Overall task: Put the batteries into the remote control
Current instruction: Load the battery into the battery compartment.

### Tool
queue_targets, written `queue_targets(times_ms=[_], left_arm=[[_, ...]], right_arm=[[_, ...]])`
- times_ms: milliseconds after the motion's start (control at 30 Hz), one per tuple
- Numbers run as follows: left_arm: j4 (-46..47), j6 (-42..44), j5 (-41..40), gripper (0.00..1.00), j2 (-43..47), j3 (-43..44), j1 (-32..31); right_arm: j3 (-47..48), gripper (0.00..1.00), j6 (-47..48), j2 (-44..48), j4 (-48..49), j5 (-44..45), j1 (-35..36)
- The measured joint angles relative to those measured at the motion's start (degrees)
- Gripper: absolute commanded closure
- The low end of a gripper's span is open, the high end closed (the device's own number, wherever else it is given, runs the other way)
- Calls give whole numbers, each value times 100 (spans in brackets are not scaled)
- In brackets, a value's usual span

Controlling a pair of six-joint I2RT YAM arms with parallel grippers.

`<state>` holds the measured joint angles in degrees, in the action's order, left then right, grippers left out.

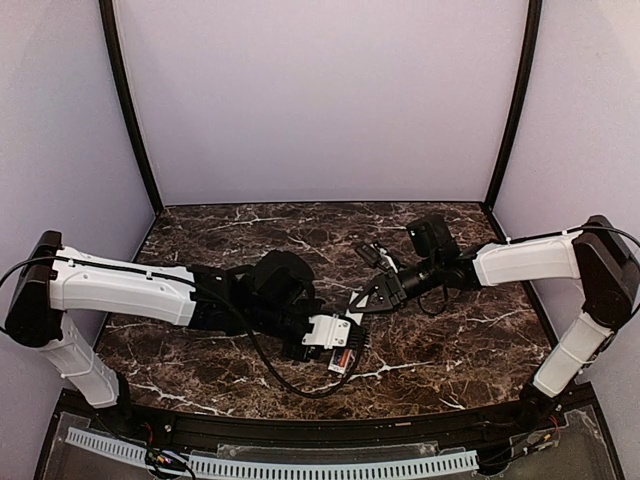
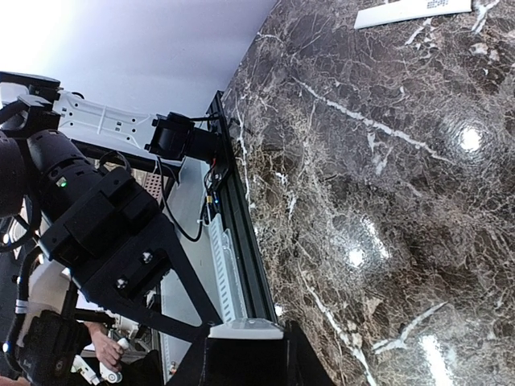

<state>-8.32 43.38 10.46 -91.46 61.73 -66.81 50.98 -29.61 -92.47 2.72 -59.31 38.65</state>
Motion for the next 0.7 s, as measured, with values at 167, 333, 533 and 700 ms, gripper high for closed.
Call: queue_targets(times_ms=[167, 333, 533, 700], left_arm=[[-50, 39, -153, 90, -144, 83, -46], [-66, 52, -234, 91, -205, 111, -61], [-55, 55, -348, 88, -205, 109, -61], [98, -59, -463, 83, -50, -39, -72]], right_arm=[[7, 100, 20, 11, -63, 66, 11], [7, 100, 15, 15, -107, 131, 9], [7, 100, -7, 22, -103, 168, 9], [-13, 100, -70, 20, 50, 168, 4]])
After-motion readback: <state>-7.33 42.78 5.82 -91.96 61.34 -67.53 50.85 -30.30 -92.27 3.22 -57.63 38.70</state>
